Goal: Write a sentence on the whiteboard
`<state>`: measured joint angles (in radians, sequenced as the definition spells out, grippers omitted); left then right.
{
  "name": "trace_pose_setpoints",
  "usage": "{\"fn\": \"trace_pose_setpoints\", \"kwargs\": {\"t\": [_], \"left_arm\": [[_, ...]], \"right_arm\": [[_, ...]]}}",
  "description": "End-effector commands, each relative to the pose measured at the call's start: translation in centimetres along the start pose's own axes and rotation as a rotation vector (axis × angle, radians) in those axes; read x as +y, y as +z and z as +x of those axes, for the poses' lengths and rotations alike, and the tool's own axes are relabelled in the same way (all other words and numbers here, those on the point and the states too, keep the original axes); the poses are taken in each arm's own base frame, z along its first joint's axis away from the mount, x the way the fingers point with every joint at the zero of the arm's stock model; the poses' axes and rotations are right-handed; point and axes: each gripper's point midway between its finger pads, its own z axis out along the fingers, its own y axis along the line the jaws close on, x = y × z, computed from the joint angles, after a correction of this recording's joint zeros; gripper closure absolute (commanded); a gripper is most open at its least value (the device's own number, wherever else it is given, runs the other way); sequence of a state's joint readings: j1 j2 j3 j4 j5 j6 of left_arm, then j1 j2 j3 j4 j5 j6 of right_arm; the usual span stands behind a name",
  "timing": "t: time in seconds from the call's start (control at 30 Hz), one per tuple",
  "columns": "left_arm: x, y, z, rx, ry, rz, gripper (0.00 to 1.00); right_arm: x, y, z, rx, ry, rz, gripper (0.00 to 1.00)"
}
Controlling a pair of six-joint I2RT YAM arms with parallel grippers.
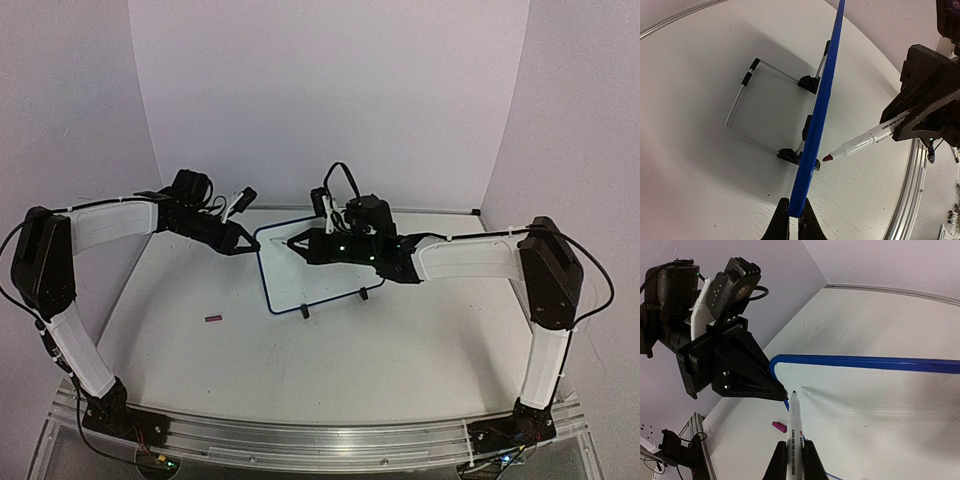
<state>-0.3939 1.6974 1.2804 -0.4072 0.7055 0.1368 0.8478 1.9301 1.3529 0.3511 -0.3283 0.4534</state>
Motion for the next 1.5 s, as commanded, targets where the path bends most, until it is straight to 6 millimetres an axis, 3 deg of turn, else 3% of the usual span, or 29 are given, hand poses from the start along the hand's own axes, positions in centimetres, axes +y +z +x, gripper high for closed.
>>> {"fn": "trace_pose_setpoints", "kwargs": {"t": [0.0,0.57,1.07,1.47], "left_arm": [[0.0,-0.4,-0.2,0.001,0.03,-0.015,1.0],[-0.3,-0.2,-0.1,0.01,0.039,-0.011,1.0],[-0.4,0.0,0.0,0.017,0.047,-0.011,1.0],[-0.4,-0.1,0.0,0.019,0.05,-0.017,1.0]], "right_arm": [[1.0,0.3,-2.2,-0.069,-0.02,-0.011,1.0],[0.3,0.8,-3.0,-0.109,-0.017,0.018,1.0],[-1.0,2.1,-0.1,-0.028,0.006,0.031,1.0],[-1.9,2.1,1.2,0.006,0.017,0.058,1.0]]}}
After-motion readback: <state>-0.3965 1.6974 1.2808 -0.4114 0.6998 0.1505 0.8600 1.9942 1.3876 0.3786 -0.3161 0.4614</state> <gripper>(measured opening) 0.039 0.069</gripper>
